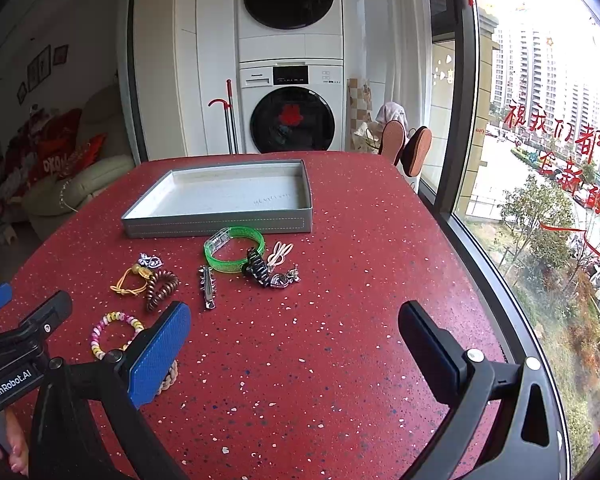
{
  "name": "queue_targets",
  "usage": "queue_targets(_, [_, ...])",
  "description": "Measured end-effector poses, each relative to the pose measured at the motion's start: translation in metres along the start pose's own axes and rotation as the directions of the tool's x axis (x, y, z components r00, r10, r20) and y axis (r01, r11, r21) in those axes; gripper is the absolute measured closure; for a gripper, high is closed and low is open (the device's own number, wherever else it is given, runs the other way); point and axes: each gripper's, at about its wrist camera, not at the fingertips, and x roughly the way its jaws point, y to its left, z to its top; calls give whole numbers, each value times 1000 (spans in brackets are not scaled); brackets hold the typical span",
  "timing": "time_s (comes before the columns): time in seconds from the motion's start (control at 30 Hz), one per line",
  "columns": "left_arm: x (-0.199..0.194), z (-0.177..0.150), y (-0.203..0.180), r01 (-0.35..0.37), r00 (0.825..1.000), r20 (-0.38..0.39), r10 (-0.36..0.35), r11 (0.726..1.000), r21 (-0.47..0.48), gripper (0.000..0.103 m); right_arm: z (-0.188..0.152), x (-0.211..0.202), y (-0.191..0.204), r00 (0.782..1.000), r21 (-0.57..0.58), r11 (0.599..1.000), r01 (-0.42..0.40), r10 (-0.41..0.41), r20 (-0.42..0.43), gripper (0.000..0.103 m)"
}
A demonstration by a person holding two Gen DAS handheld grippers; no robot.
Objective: Organize jewelry
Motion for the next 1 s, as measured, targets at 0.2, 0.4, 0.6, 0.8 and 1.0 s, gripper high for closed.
queue_targets(0.2, [0,-2,-3,3,1000,-5,-3,1000,6,0,-1,1,-1,1000,-1,1000,-2,2,-7,0])
queue_targets(0.4, [0,-1,-3,6,1000,-11,-6,1000,11,0,-1,2,-1,1000,-1,1000,-2,2,-10,0])
queue_targets(0.6, [1,0,-4,9,1000,-17,-8,1000,16,0,-2,2,-1,1000,-1,1000,-3,3,-13,0])
queue_targets(0.8, [1,0,-4,10,1000,-18,-9,1000,15,0,-2,2,-1,1000,-1,1000,-3,3,-14,0])
queue_targets(1.0, [2,0,-4,8,1000,-19,-8,1000,16,0,-3,2,-1,1000,-3,1000,-5,5,-15,0])
